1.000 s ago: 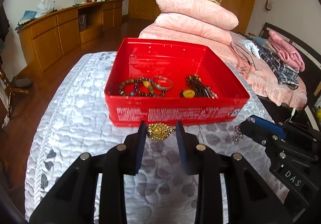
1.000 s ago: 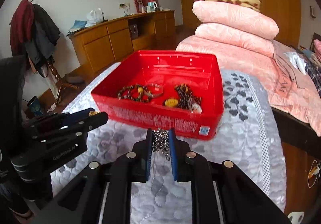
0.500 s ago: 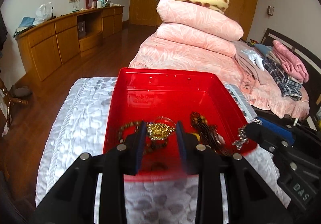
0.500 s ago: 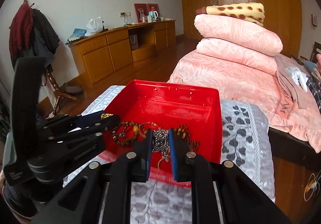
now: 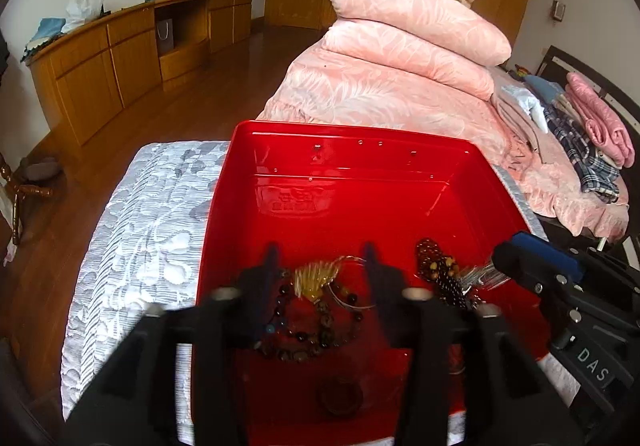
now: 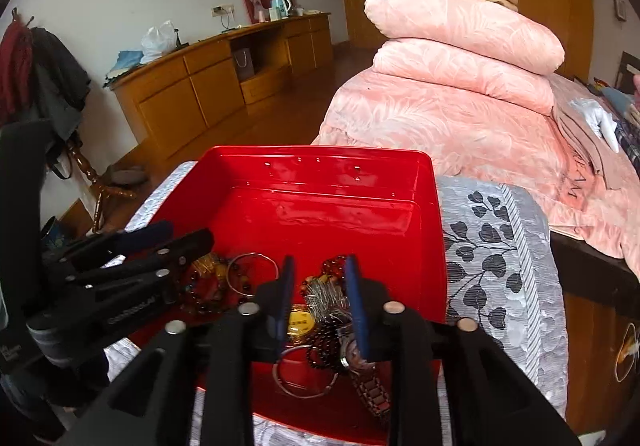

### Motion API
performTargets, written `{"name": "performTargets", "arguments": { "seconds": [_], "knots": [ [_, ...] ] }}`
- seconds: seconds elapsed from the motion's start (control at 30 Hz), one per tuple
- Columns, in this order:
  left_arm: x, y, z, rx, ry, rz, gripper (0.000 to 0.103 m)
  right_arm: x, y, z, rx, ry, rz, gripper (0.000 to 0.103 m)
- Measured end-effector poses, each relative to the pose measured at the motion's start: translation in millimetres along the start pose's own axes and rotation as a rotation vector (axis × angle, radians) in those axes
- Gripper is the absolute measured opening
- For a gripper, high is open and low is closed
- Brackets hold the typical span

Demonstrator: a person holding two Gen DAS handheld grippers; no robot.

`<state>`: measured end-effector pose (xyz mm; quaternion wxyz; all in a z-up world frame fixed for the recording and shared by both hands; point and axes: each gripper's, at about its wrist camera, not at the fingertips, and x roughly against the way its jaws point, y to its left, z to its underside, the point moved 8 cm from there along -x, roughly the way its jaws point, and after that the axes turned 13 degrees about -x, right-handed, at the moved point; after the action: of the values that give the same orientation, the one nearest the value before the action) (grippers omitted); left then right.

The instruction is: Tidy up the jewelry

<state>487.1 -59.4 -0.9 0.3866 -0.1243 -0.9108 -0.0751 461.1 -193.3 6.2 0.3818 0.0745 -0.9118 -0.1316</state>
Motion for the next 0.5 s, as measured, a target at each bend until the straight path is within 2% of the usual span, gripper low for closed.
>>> {"name": "performTargets", "arguments": {
  "seconds": [0.2, 0.27, 0.33, 0.43, 0.5],
  "knots": [
    [6.1, 4.7, 1.3, 0.018, -0.026, 0.000, 0.063, 7.0, -7.2, 0.5, -0.011, -0.031, 0.022, 0.040],
    [10.4, 6.0, 1.2, 0.013, -0.037, -0.010, 0.070, 11.7, -8.2, 1.3, -0.009, -0.045, 0.035, 0.050],
    [17.1, 6.2, 2.1, 0.008, -0.052, -0.017, 0.074, 19.3, -9.6, 2.7, -0.004, -0.061, 0.045, 0.055],
    [30.4, 8.8, 6.7, 0.014, -0.073, -0.019, 0.084, 32.5, -9.6, 5.5, 0.002, -0.087, 0.049, 0.071],
    [40.8, 10.4, 11.4, 0.013, -0.089, -0.029, 0.088, 42.1, -9.7, 10.0, 0.013, -0.103, 0.056, 0.076]
  ]
}}
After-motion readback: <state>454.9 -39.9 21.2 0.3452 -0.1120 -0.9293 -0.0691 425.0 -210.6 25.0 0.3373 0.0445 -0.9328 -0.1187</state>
